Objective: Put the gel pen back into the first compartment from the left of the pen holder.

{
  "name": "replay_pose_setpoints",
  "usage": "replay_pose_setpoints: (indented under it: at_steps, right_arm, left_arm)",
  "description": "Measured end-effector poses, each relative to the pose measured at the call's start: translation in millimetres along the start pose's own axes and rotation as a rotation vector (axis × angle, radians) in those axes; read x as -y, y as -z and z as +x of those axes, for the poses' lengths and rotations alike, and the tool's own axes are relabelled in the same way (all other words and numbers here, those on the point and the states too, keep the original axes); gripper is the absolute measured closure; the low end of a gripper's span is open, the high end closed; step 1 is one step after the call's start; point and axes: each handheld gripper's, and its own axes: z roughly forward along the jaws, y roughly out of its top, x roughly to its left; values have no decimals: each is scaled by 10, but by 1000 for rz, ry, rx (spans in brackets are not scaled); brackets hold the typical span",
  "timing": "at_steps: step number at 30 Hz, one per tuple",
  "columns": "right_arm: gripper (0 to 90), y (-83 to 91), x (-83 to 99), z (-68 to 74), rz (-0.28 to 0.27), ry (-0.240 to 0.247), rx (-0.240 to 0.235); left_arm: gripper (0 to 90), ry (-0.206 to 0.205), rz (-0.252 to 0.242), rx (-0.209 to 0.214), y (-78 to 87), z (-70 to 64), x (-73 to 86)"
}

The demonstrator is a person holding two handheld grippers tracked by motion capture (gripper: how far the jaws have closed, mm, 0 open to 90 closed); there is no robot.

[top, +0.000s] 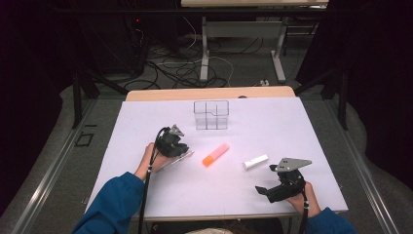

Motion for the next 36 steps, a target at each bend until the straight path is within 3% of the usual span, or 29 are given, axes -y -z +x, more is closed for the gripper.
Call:
replay_pose_setpoints:
  at_steps: [2, 4, 9, 11, 14, 23, 32, 36]
  right_arm:
    - [29, -1, 0, -2, 1, 3, 0]
    - [29, -1, -1, 0, -1, 1, -3]
    - [29, 3, 0, 0, 0, 0, -4]
    - [29, 4, 1, 0, 1, -1, -4]
    - [29, -2, 1, 4, 5, -3, -2]
    - [30, -8, 0, 4, 18, -5, -8]
    - [30, -14, 2, 2, 24, -5, -11]
    - [29, -23, 5, 4, 18, -8, -13]
  left_arm:
    - [735, -33, 18, -20, 44, -25, -16]
    - [661, -30, 44, -37, 84, -60, -38]
    - [590, -62, 99, -57, 182, -110, -71]
    - [556, -81, 152, -55, 217, -105, -75]
    - [569, -102, 214, -48, 231, -103, -73]
    - [656, -101, 351, -5, 153, -147, -67]
    - [730, -132, 422, -5, 75, -197, -139]
    - [748, -128, 441, 0, 41, -184, -143]
